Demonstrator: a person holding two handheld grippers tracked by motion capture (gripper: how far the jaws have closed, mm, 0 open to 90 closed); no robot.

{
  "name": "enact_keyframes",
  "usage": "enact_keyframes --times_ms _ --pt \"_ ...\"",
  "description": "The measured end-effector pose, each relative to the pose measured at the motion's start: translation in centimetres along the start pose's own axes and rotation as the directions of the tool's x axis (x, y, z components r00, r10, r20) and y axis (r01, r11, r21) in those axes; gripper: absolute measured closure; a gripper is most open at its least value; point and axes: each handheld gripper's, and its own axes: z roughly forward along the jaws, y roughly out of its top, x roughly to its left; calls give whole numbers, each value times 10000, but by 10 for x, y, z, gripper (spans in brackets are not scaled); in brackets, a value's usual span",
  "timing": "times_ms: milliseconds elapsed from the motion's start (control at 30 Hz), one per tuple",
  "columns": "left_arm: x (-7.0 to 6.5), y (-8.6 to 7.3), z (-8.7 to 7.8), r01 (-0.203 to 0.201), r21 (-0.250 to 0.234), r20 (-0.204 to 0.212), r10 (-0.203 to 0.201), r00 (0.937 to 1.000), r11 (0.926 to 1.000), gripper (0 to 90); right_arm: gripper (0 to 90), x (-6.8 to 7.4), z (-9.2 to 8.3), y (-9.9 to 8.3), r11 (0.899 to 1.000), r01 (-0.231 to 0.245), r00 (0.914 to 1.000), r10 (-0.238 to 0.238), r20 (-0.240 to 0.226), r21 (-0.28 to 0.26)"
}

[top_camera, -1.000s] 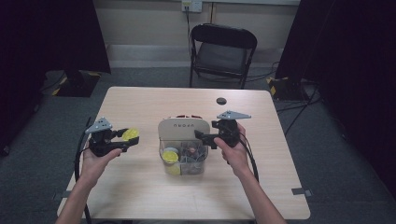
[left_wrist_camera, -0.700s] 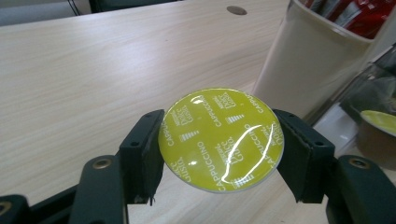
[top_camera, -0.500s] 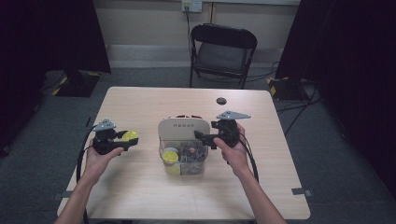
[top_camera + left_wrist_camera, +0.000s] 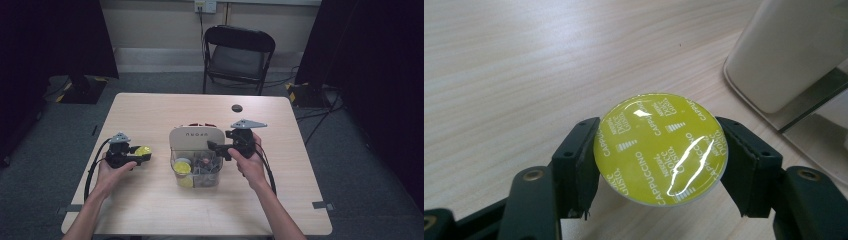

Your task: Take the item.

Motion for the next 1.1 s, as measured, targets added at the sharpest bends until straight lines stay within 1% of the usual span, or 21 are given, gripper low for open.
enact_keyframes --times_ms 100,200,300,467,533,567,800,867,933,967,1000,1100 --pt "-1 -4 6 -40 210 143 37 9999 9998 379 144 0 0 0 10000 26 10000 -26 8 -21" --pt "0 -6 9 -59 378 95 56 9999 9993 379 142 0 0 0 10000 -4 10000 4 28 -4" --pt "0 -6 10 -62 353 15 61 10000 9994 379 145 0 -1 0 10000 20 10000 -20 28 -10" --pt "-2 -6 12 -51 285 48 49 10000 9996 379 144 1 0 0 10000 13 10000 -13 14 -7" --pt "-1 -6 14 25 240 46 -27 10000 9997 378 144 1 1 0 10000 23 10000 -23 5 7" --pt "-1 -6 14 -24 258 20 24 10000 9997 377 144 1 1 0 10000 44 10000 -44 10 9" --pt "-1 -5 16 -2 232 30 1 10000 9997 375 143 1 1 0 10000 58 10000 -58 15 16" --pt "-1 -5 16 -49 273 -9 49 10000 9996 372 143 1 1 0 10000 37 10000 -37 -9 21" --pt "0 -5 16 85 240 -19 -85 10000 9997 358 143 1 1 0 10000 39 10000 -39 -10 22" --pt "0 -6 16 68 313 -79 -66 9999 9995 348 142 1 1 0 10000 40 10000 -40 -10 23" --pt "0 -6 16 121 291 -110 -118 9999 9995 319 142 1 1 0 10000 41 10000 -41 -6 23" --pt "0 -6 17 158 271 -30 -157 9999 9995 280 143 1 1 0 10000 51 10000 -51 -2 22"
